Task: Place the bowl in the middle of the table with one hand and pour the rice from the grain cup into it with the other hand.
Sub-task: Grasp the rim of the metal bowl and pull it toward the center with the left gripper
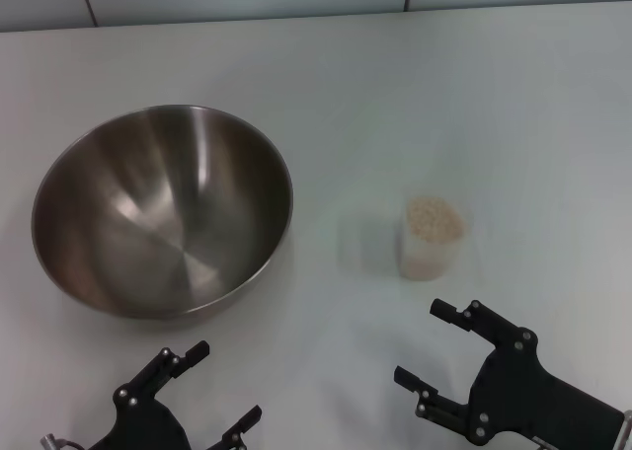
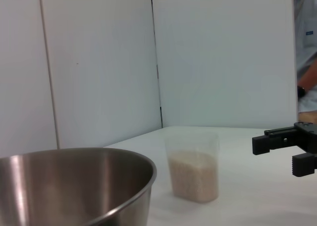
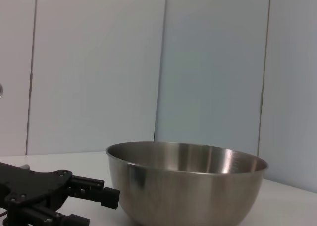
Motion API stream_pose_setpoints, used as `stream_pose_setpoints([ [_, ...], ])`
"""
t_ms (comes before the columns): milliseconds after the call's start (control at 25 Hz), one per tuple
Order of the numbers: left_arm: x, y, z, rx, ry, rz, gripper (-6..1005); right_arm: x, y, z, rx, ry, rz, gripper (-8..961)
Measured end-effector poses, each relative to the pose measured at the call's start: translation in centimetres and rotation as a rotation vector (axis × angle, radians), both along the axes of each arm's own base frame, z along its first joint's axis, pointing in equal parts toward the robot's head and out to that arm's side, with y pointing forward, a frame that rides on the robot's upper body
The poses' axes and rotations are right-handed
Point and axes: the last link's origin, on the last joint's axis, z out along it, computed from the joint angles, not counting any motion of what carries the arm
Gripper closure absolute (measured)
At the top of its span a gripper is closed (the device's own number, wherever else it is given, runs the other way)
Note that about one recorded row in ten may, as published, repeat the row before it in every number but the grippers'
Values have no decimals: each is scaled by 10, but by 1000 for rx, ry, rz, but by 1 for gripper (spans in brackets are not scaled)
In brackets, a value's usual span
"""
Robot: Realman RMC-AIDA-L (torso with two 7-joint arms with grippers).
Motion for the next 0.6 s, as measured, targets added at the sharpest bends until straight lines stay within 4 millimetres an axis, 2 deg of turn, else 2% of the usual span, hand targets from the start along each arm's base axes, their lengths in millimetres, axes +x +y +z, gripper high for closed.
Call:
stream_pose_setpoints([
  [600,1,-2,1,2,-12,0,179,0,0,0,0,-2,-1,191],
])
